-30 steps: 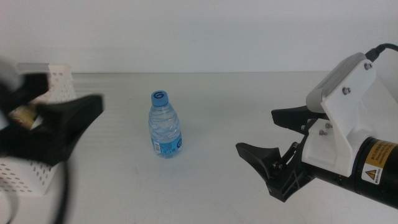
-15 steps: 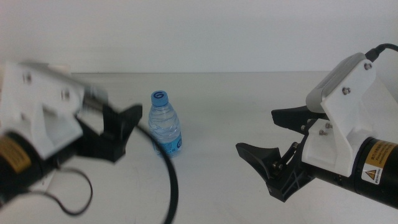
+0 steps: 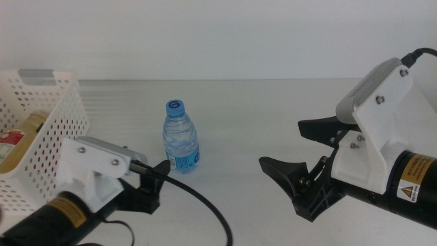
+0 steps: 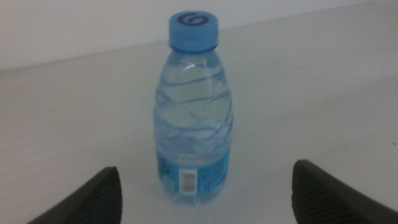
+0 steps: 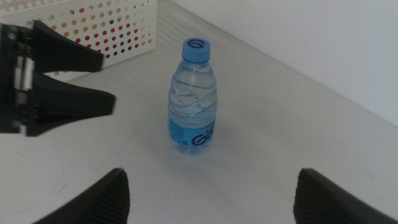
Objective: Use arms to grab the bottles and put them into the dustbin to the left of the table.
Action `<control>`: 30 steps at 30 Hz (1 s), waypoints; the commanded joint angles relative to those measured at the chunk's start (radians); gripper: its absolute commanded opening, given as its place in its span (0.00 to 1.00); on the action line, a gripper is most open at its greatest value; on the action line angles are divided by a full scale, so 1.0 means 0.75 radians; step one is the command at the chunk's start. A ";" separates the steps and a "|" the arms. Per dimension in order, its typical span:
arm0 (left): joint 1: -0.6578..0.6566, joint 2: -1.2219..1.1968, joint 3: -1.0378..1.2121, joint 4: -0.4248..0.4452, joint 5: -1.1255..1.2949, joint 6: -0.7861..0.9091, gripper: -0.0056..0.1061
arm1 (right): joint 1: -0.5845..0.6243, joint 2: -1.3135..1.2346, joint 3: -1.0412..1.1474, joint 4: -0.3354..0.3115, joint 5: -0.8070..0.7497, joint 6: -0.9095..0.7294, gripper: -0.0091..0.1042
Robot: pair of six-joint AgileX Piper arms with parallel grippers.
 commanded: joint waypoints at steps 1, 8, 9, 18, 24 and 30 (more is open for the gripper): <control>-0.003 0.064 -0.033 0.034 -0.277 -0.033 0.86 | 0.004 -0.026 -0.029 -0.004 -0.103 -0.007 0.78; 0.052 0.239 -0.164 0.127 -0.325 -0.074 0.86 | 0.004 -0.026 -0.029 -0.004 -0.103 -0.007 0.78; 0.073 0.252 -0.185 0.174 -0.316 -0.087 0.86 | 0.004 -0.026 -0.029 -0.004 -0.103 -0.007 0.78; 0.210 0.405 -0.334 0.439 -0.318 -0.303 0.86 | 0.004 -0.026 -0.029 -0.004 -0.103 -0.007 0.78; 0.212 0.544 -0.467 0.503 -0.322 -0.364 0.86 | 0.004 -0.026 -0.029 -0.004 -0.103 -0.007 0.78; 0.212 0.650 -0.565 0.511 -0.323 -0.384 0.86 | 0.004 -0.026 -0.029 -0.004 -0.103 -0.007 0.78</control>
